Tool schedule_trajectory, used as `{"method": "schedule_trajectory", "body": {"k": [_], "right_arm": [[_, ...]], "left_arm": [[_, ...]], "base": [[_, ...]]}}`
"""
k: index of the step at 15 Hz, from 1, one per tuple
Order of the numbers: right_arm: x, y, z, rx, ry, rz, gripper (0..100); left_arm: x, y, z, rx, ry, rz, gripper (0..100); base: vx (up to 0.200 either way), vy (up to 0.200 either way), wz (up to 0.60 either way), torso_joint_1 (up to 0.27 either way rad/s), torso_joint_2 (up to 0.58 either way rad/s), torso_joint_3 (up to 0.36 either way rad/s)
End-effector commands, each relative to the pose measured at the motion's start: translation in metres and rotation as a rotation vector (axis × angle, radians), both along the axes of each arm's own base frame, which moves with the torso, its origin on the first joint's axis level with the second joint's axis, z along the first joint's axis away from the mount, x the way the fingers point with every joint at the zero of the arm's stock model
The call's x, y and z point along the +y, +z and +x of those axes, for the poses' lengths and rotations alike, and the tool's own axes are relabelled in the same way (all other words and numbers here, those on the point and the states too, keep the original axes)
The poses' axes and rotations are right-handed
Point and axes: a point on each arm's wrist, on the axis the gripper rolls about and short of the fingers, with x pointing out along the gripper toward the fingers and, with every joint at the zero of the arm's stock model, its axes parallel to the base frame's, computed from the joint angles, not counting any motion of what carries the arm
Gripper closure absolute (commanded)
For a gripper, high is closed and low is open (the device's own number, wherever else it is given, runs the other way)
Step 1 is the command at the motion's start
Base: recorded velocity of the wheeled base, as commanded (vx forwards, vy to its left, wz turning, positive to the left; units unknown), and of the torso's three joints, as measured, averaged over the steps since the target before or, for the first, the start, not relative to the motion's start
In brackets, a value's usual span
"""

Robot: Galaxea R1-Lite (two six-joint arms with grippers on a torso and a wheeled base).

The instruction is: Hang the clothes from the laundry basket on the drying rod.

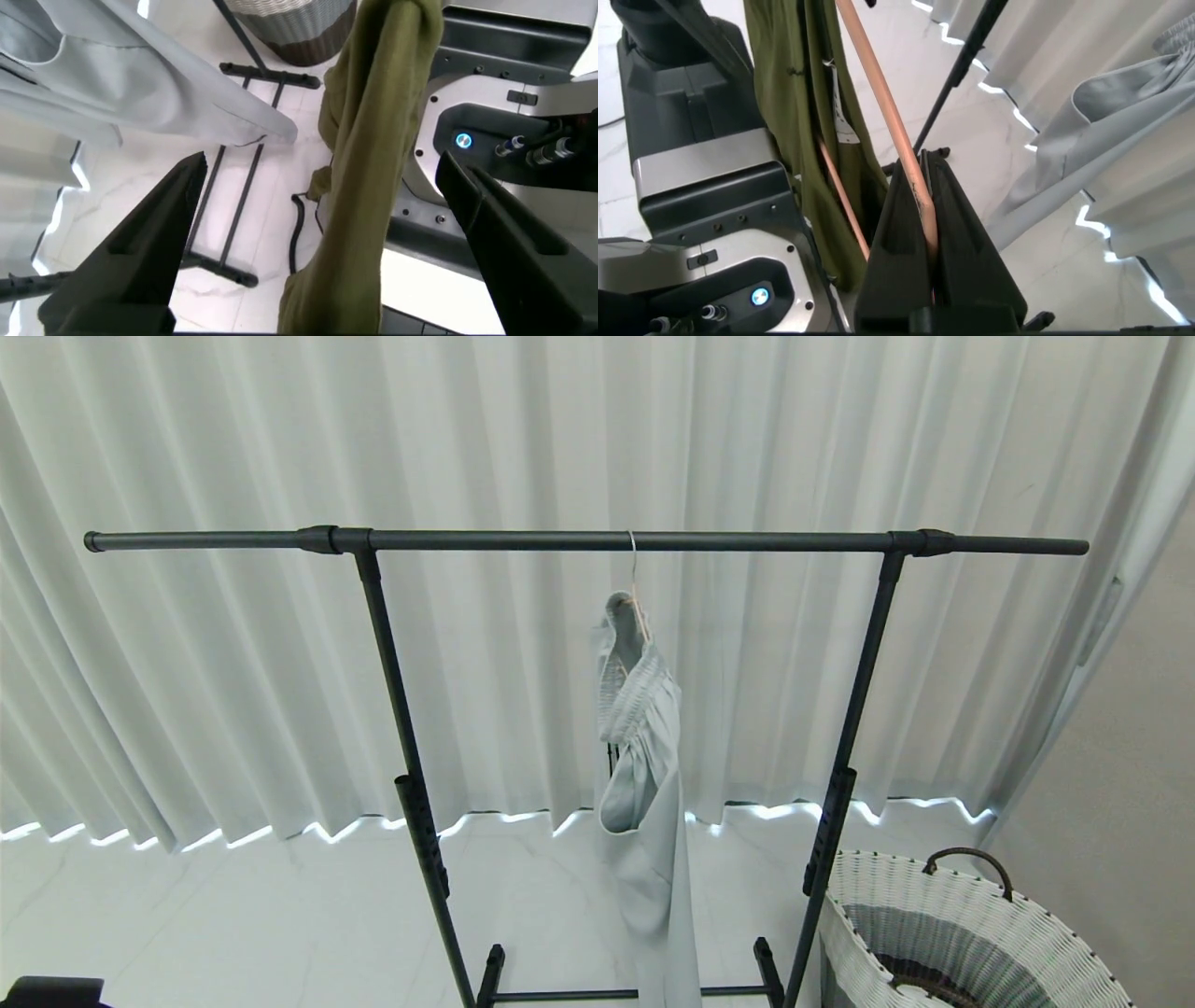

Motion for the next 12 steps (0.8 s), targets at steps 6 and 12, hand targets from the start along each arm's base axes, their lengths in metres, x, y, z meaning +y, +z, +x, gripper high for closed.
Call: {"method": "schedule_trajectory", "body": {"k": [6, 12], "right_arm": [[0.0001, 0.0012, -0.0001, -0.001, 0.000, 0.006, 100], [0.0000, 0.0019, -0.0001, -0.002, 0.001, 0.009, 0]], "left_arm": [[0.0001, 0.0000, 0.0000, -0.001, 0.001, 0.000, 100], [0.0012, -0.0004, 0.0004, -0.002, 0.011, 0.001, 100]], "base": [[0.000, 0.000, 0.00, 0.000, 0.00, 0.000], [0.000, 0.000, 0.00, 0.000, 0.00, 0.000]]}}
